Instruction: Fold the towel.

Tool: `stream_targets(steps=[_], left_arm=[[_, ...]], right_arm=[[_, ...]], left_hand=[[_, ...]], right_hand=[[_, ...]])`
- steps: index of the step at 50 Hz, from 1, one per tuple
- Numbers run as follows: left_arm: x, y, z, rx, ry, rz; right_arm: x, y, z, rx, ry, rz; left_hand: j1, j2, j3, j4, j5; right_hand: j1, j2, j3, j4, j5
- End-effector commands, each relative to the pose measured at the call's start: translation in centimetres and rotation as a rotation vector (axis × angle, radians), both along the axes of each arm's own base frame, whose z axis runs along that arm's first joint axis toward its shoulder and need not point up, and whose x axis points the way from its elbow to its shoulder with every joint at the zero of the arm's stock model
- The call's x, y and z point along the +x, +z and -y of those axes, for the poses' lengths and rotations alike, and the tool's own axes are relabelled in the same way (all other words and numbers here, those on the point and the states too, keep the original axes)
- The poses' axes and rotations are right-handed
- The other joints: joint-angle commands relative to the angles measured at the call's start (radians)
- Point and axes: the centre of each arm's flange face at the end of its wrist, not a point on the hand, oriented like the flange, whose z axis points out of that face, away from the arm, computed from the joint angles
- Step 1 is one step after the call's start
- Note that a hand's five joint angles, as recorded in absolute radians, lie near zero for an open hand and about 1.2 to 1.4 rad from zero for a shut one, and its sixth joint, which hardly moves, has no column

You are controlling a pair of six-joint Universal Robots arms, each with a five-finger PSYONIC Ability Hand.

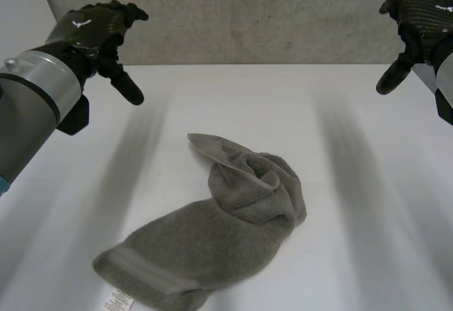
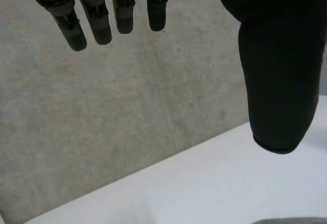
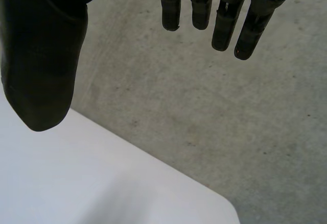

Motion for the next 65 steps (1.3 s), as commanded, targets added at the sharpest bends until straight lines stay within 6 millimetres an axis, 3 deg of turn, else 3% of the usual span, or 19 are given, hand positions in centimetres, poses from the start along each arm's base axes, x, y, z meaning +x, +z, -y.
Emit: stream_targets(steps=[1,5,8,10,19,24,26,27,29,31,33,35,36,40,41,43,55,60,65], left_arm=[[-1.1,-2.3,-0.8,0.064,-0.105,0.03],[-3.1,-5.8,-1.3,0.143,-0.239,0.089],[-4.0,-7.1,-1.6,0.157,-0.289,0.129],[-5.9,-10.0,-2.7,0.177,-0.396,0.238],[-7.5,-16.0,-3.7,0.146,-0.528,0.522],[-8.4,-17.9,-3.9,0.119,-0.571,0.581],[-9.2,-18.2,-3.6,0.063,-0.572,0.569],[-9.2,-18.3,-3.6,0.062,-0.572,0.569],[-9.9,-17.9,-3.0,-0.021,-0.556,0.544],[-10.2,-17.4,-2.7,-0.066,-0.542,0.53],[-10.4,-16.6,-2.4,-0.109,-0.518,0.517],[-10.5,-13.7,-1.6,-0.208,-0.451,0.481],[-10.5,-13.7,-1.6,-0.208,-0.451,0.481],[-10.6,-8.8,-1.0,-0.356,-0.378,0.415],[-10.6,-8.8,-1.0,-0.356,-0.378,0.415],[-10.5,-6.5,-1.0,-0.411,-0.361,0.393],[-9.4,-5.4,-1.3,-0.371,-0.285,0.364],[-6.7,-4.4,0.0,-0.229,-0.004,0.108],[-6.5,-4.9,0.1,-0.161,-0.005,0.006]], right_arm=[[0.4,-1.9,-0.9,0.098,0.084,-0.044],[-0.1,-4.5,-1.9,0.269,0.158,-0.065],[-0.5,-5.7,-2.3,0.342,0.177,-0.065],[-1.1,-8.1,-3.2,0.472,0.23,-0.037],[-1.9,-13.8,-5.9,0.719,0.356,0.129],[-2.3,-16.0,-7.0,0.755,0.37,0.154],[-2.5,-16.9,-7.2,0.748,0.361,0.156],[-2.5,-16.9,-7.2,0.748,0.361,0.156],[-2.5,-17.3,-7.3,0.74,0.358,0.156],[-2.5,-17.3,-7.3,0.737,0.358,0.156],[-2.5,-17.3,-7.3,0.734,0.359,0.156],[-2.4,-17.1,-7.2,0.724,0.362,0.157],[-2.4,-17.1,-7.2,0.724,0.362,0.157],[-2.3,-16.7,-7.0,0.712,0.364,0.163],[-2.3,-16.7,-7.0,0.712,0.364,0.163],[-2.3,-16.5,-6.7,0.705,0.36,0.172],[-2.2,-14.8,-4.4,0.662,0.313,0.256],[-2.0,-14.4,-3.6,0.64,0.308,0.246],[-1.8,-14.2,-3.1,0.628,0.298,0.235]], left_hand=[[0.003,0.007,0.007,0.005,-0.012],[0.018,0.021,0.022,0.02,0.003],[0.021,0.024,0.025,0.023,0.006],[0.015,0.018,0.019,0.017,0.0],[0.044,0.048,0.048,0.046,0.029],[0.197,0.2,0.201,0.199,0.182],[0.553,0.557,0.557,0.555,0.538],[0.555,0.559,0.559,0.557,0.54],[1.061,1.064,1.064,1.063,1.045],[1.202,1.206,1.206,1.204,1.187],[1.204,1.207,1.207,1.206,1.188],[1.204,1.207,1.207,1.206,1.188],[1.204,1.207,1.207,1.206,1.188],[1.204,1.207,1.207,1.206,1.188],[1.204,1.207,1.207,1.206,1.188],[1.204,1.207,1.207,1.206,1.188],[1.204,1.207,1.207,1.206,1.188],[1.204,1.207,1.207,1.206,1.188],[1.204,1.207,1.207,1.206,1.188]], right_hand=[[-0.053,-0.064,-0.064,-0.082,-0.058],[-0.053,-0.064,-0.064,-0.082,-0.058],[-0.053,-0.064,-0.064,-0.082,-0.058],[-0.053,-0.064,-0.064,-0.082,-0.058],[-0.053,-0.064,-0.064,-0.082,-0.058],[-0.053,-0.064,-0.064,-0.082,-0.058],[-0.053,-0.064,-0.064,-0.082,-0.058],[-0.053,-0.064,-0.064,-0.082,-0.058],[-0.053,-0.064,-0.064,-0.082,-0.058],[-0.053,-0.064,-0.064,-0.082,-0.058],[-0.053,-0.064,-0.064,-0.082,-0.058],[-0.053,-0.064,-0.064,-0.082,-0.058],[-0.053,-0.064,-0.064,-0.082,-0.058],[-0.053,-0.064,-0.064,-0.082,-0.058],[-0.053,-0.064,-0.064,-0.082,-0.058],[-0.053,-0.064,-0.064,-0.082,-0.058],[-0.053,-0.064,-0.064,-0.082,-0.058],[-0.053,-0.064,-0.064,-0.082,-0.058],[-0.053,-0.064,-0.064,-0.082,-0.058]])
